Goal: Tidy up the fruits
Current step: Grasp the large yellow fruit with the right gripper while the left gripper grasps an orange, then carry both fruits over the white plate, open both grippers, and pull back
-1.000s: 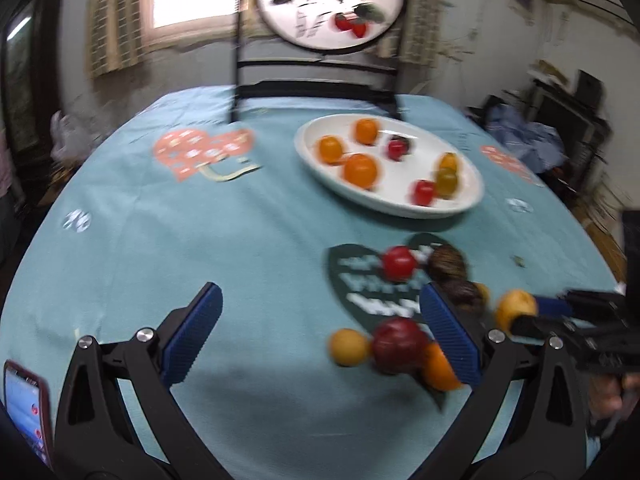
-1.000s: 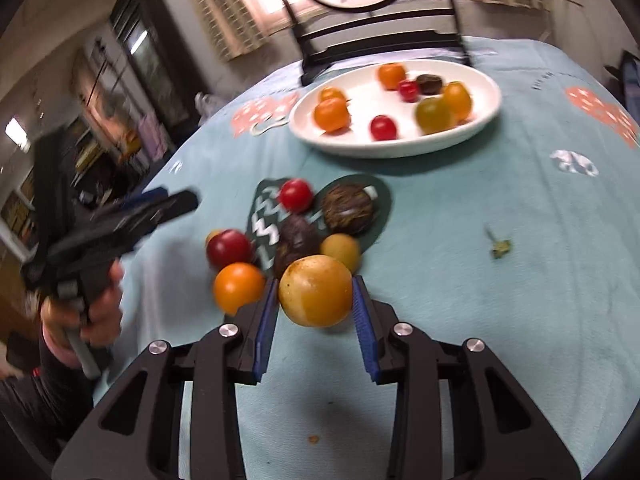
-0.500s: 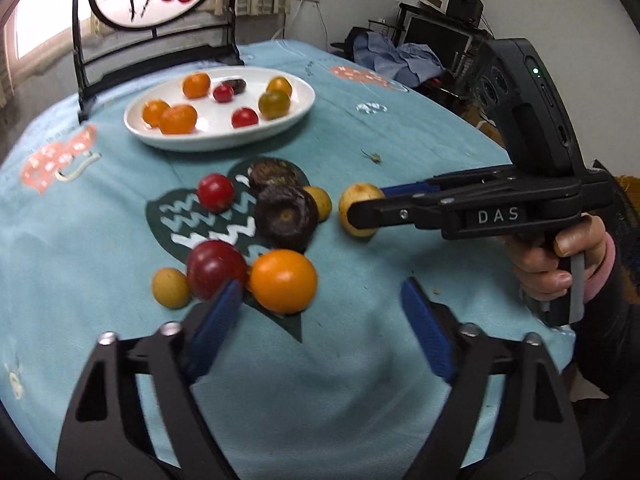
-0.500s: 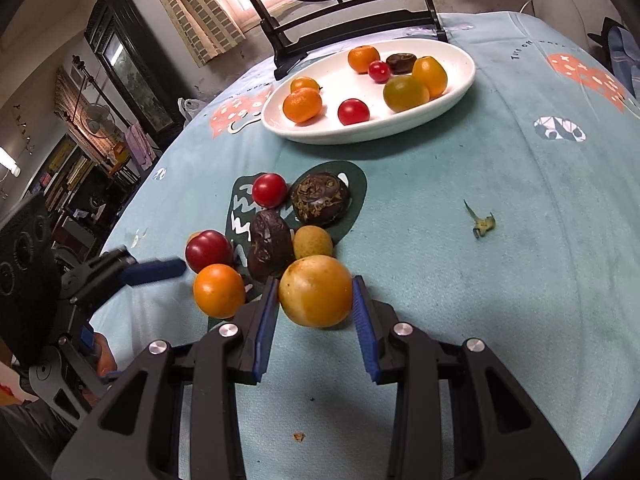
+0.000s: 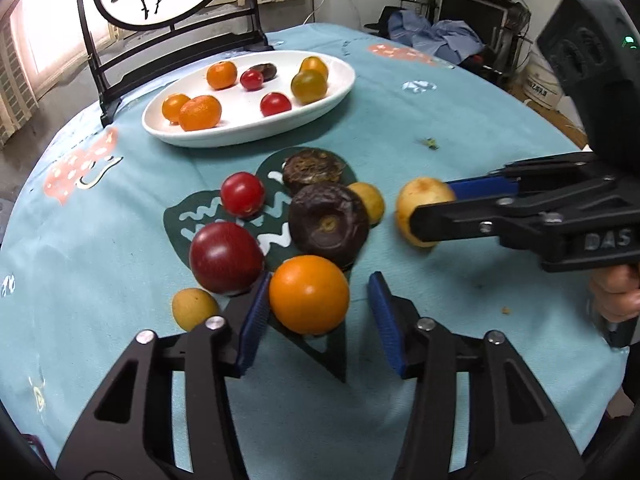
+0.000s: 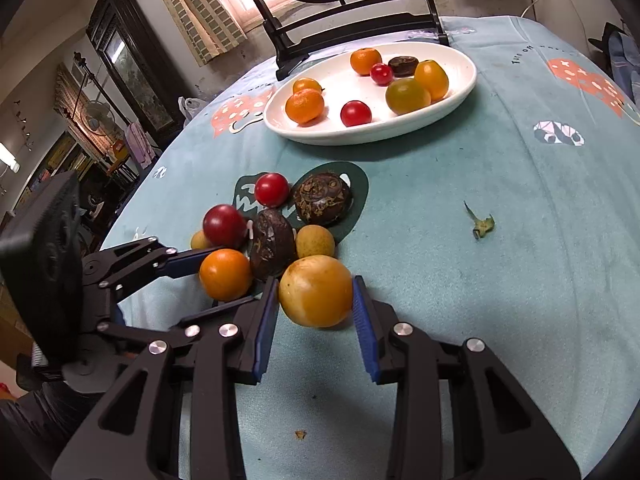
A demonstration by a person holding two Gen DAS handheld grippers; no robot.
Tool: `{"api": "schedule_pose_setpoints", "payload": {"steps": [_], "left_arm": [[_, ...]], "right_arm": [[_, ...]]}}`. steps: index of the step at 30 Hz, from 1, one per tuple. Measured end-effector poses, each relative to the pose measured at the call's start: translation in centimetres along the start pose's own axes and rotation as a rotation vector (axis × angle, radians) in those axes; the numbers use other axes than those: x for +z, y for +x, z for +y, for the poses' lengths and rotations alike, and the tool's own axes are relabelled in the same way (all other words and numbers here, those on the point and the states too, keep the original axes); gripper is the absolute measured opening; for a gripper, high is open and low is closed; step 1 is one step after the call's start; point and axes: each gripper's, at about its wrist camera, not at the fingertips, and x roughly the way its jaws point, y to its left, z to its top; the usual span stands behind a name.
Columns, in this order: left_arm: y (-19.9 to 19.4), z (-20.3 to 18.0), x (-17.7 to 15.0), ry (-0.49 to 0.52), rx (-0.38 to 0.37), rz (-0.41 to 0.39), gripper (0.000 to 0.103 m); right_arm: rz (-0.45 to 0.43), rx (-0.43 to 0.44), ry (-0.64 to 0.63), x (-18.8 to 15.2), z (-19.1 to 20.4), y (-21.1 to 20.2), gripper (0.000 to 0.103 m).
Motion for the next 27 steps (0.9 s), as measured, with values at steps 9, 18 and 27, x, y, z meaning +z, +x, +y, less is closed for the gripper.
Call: {"api": "schedule_pose_setpoints", "payload": {"steps": [9, 18, 27], "left_arm": [[0.0, 0.6, 0.1, -0.03, -0.039, 0.006, 0.038], [-2.6, 1.3, 0.8, -0.084, -0.148, -0.097, 0.038], [-1.7, 6.6, 8.4, -0.266, -0.073, -0.194, 0.038]], "right_arm": [[-0.011, 0.003, 0.0, 0.0, 0.0, -0.2, 0.037], [-0.084, 0.011, -0.063, 0.2, 1.2, -0.6, 0.037], [-0.324, -0.109, -0.001, 7.3, 0.2, -0.1, 0.037]]}}
